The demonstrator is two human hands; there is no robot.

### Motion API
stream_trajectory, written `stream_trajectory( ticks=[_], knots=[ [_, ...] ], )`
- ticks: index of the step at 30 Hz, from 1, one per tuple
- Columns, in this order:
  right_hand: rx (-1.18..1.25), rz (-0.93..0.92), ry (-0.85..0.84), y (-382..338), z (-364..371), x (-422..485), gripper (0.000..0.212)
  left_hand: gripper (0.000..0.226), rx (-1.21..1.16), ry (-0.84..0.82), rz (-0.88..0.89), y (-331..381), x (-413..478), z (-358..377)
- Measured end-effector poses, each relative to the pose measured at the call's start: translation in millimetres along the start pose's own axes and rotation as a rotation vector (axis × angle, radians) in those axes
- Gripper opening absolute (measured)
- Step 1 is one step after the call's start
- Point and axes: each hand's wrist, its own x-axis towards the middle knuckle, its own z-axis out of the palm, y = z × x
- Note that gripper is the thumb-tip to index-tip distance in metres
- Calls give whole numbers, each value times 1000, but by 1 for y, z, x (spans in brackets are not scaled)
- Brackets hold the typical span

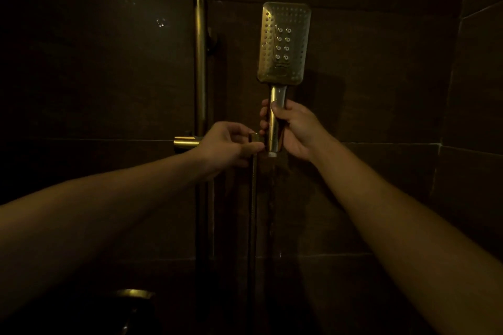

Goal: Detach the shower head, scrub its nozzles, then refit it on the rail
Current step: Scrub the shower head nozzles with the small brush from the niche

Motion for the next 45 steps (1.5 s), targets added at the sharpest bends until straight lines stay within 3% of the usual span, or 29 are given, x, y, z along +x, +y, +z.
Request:
stream_trajectory(
  ticks=[13,22,28,45],
  knots=[
    [28,5,-56,0,2,-2,20,35,245,310,216,39,25,-31],
    [66,24,-57,0,-7,0,20,31,417,362,99,24,25,-42],
    [35,24,-76,1,-12,-1,19,45,689,280,83,33,29,-39],
    [-29,17,-123,2,-2,-2,17,33,1289,-64,142,53,26,-34]
  ],
)
